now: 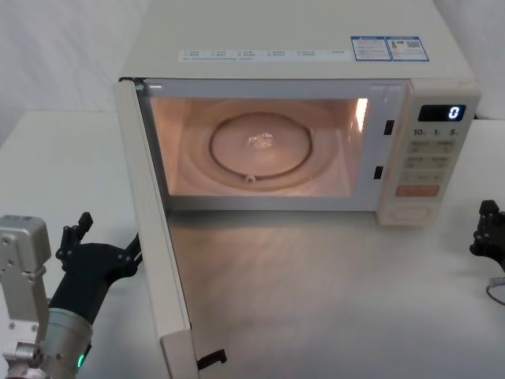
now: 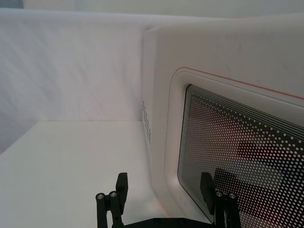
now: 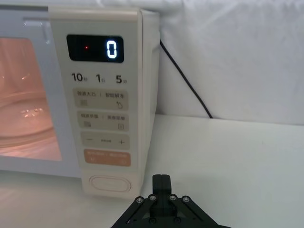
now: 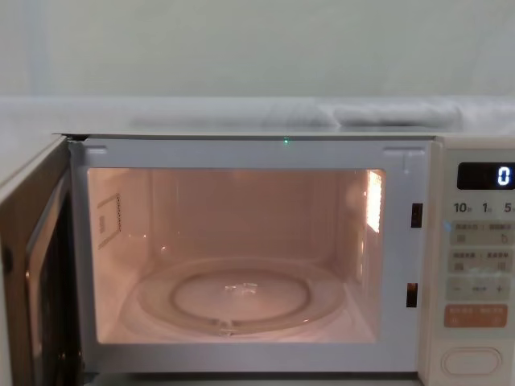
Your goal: Press the button to open the microwave door with one hand; close the microwave door with the other hand.
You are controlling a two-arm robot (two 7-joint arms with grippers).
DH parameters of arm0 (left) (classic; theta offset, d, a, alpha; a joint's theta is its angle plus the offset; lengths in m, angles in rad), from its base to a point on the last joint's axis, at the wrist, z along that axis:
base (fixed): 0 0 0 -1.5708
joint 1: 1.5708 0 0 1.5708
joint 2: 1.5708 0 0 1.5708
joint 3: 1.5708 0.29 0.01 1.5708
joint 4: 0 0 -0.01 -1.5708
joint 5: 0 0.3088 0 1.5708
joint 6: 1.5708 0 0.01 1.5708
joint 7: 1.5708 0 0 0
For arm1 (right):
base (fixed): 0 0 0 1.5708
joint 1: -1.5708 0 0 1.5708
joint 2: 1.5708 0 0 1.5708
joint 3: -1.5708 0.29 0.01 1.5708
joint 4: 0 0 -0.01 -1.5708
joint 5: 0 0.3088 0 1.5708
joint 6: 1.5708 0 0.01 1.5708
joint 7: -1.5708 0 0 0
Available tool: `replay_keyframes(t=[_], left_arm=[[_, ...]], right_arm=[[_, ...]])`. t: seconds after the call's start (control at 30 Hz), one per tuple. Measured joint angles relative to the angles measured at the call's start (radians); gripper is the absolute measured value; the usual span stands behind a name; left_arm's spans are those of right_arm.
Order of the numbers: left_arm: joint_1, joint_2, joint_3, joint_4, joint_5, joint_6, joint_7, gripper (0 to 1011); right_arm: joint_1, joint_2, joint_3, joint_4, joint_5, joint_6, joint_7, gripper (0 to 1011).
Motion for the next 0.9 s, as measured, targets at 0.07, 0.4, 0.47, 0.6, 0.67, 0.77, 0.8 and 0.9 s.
replay_keyframes(t=[0.07, 0.4, 0.47, 0.6, 0.67, 0.77, 0.8, 0.9], left_arm=[[0.000, 0.000, 0.000, 0.000, 0.000, 0.000, 0.000, 1001], [0.000, 0.000, 0.000, 0.000, 0.000, 0.000, 0.000, 1001], [0.000, 0.000, 0.000, 0.000, 0.000, 0.000, 0.000, 1001], [0.000, 0.000, 0.000, 0.000, 0.000, 0.000, 0.000, 1001], [0.000, 0.000, 0.000, 0.000, 0.000, 0.000, 0.000, 1001], [0.000, 0.000, 0.000, 0.000, 0.000, 0.000, 0.000, 1001], [0.000, 0.000, 0.000, 0.000, 0.000, 0.000, 0.000, 1001], [0.000, 0.000, 0.000, 0.000, 0.000, 0.000, 0.000, 1001]], right_arm=[[-0.004, 0.011, 0.005, -0.008, 0.005, -0.004, 0.012, 0], [-0.008, 0.044, 0.003, -0.022, 0.017, -0.012, 0.054, 0], [-0.008, 0.043, 0.003, -0.022, 0.017, -0.012, 0.053, 0], [-0.008, 0.042, 0.004, -0.022, 0.017, -0.012, 0.052, 0], [-0.008, 0.042, 0.004, -0.022, 0.017, -0.012, 0.052, 11], [-0.008, 0.041, 0.004, -0.022, 0.017, -0.012, 0.051, 71], [-0.008, 0.041, 0.004, -0.022, 0.017, -0.012, 0.051, 117], [-0.008, 0.040, 0.005, -0.022, 0.017, -0.012, 0.050, 175]])
